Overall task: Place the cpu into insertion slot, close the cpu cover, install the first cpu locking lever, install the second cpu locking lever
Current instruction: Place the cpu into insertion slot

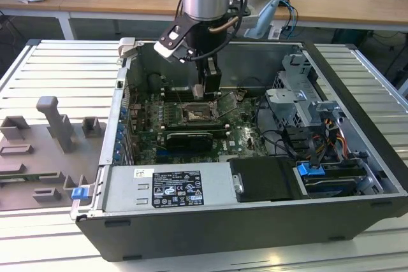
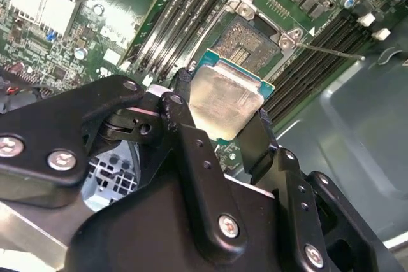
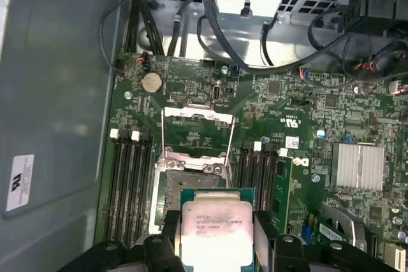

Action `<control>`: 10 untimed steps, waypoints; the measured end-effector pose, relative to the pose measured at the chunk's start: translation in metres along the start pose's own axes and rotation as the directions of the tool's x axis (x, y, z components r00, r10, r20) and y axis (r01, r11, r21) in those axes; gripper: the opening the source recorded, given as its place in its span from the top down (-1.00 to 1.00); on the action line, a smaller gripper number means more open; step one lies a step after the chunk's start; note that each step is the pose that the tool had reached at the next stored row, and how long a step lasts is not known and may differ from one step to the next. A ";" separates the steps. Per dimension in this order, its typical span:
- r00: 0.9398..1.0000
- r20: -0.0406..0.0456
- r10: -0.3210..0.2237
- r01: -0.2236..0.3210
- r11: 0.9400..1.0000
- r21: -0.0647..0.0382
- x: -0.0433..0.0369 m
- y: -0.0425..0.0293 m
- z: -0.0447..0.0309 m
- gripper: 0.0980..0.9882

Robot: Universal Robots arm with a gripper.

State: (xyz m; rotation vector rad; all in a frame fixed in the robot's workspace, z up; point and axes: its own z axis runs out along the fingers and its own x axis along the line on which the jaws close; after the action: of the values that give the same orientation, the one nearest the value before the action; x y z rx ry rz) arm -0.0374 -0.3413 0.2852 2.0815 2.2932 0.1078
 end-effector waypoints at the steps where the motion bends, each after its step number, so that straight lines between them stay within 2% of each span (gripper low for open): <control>1: 1.000 0.000 0.000 0.000 1.000 0.001 0.0000 -0.0003 0.0027 0.00; 4: 1.000 0.001 0.015 -0.015 1.000 0.002 -0.0001 -0.0006 0.0091 0.00; 7: 0.997 0.006 0.073 -0.073 0.997 0.001 -0.0001 -0.0008 0.0115 0.00; 9: 0.994 0.010 0.107 -0.107 0.994 0.000 -0.0002 -0.0008 0.0127 0.00; 10: 0.994 0.017 0.110 -0.110 0.994 0.000 -0.0002 -0.0008 0.0130 0.00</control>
State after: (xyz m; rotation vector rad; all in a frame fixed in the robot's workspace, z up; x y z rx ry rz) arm -0.0372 -0.3412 0.2722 2.1997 2.1694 0.0932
